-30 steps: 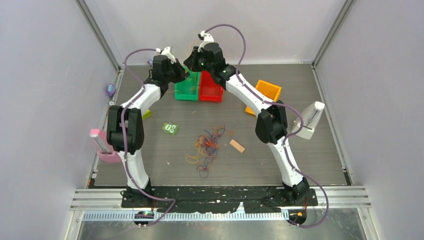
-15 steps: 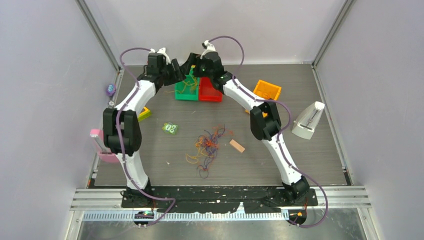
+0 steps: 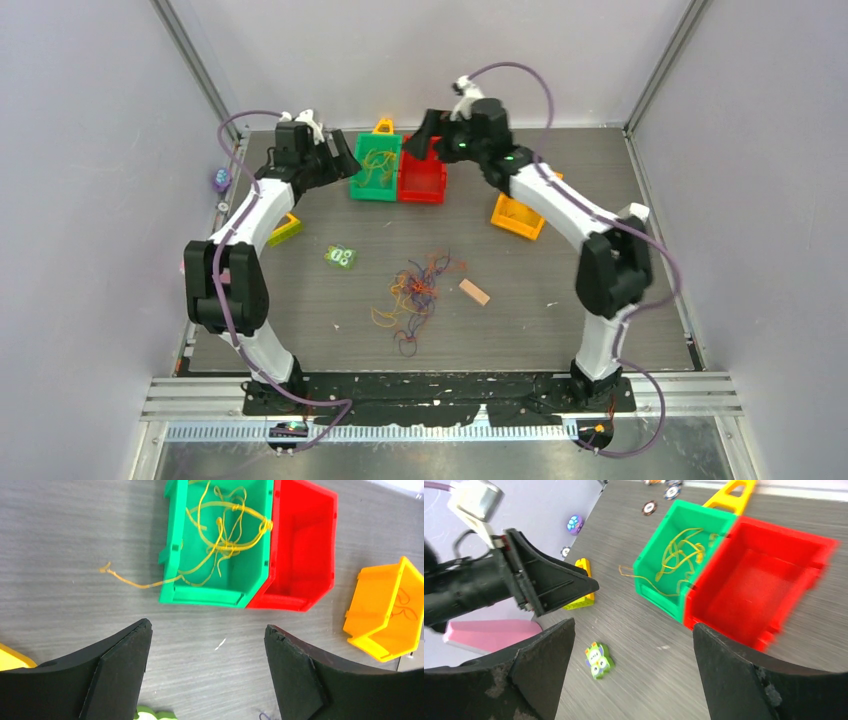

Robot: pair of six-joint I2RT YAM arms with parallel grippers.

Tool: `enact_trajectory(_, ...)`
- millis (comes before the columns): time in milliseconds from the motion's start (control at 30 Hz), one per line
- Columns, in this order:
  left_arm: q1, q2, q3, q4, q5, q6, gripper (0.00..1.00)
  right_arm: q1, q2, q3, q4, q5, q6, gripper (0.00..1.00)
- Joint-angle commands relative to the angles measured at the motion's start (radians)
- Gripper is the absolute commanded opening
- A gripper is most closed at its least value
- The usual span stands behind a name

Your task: Untangle the cables

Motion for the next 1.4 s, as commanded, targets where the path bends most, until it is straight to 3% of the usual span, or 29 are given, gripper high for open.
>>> enact_trajectory(0, -0.001, -0.052, -0.048, 0.032, -0.004, 0.007, 0.85, -0.083, -0.286, -0.224, 0.069, -0.030, -0.083, 0.93)
enact_trajectory(100, -0.007, -0.050, -0.055, 0.042, 0.015, -0.002, 0.86, -0.112, -0.408, -0.391, 0.062, -0.003, -0.111, 0.93)
enact_trajectory(267, -0.020, -0.062, -0.075, 0.053, 0.016, 0.012, 0.85, -0.117, -0.459, -0.487, -0.054, 0.061, -0.124, 0.90)
enact_trajectory(400, -0.049, -0.040, -0.038, 0.012, -0.007, 0.046, 0.85, -0.117, -0.500, -0.571, -0.053, 0.079, -0.109, 0.89)
enact_trajectory(667, -0.154, 0.100, 0.182, -0.142, -0.124, 0.138, 0.82, -0.118, -0.575, -0.728, 0.035, 0.089, -0.102, 0.89)
enact_trajectory(900, -0.155, 0.314, 0.442, -0.261, -0.097, 0.140, 0.82, -0.117, -0.613, -0.831, 0.166, 0.117, -0.121, 0.88)
enact_trajectory(1200, -0.155, 0.482, 0.620, -0.289, -0.055, 0.106, 0.79, -0.118, -0.629, -0.888, 0.234, 0.127, -0.117, 0.88)
enact_trajectory(1300, -0.153, 0.553, 0.707, -0.352, -0.051, 0.108, 0.72, -0.117, -0.628, -0.893, 0.243, 0.125, -0.113, 0.88)
enact_trajectory(1367, -0.150, 0.590, 0.749, -0.381, -0.034, 0.103, 0.61, -0.117, -0.628, -0.894, 0.247, 0.124, -0.113, 0.88)
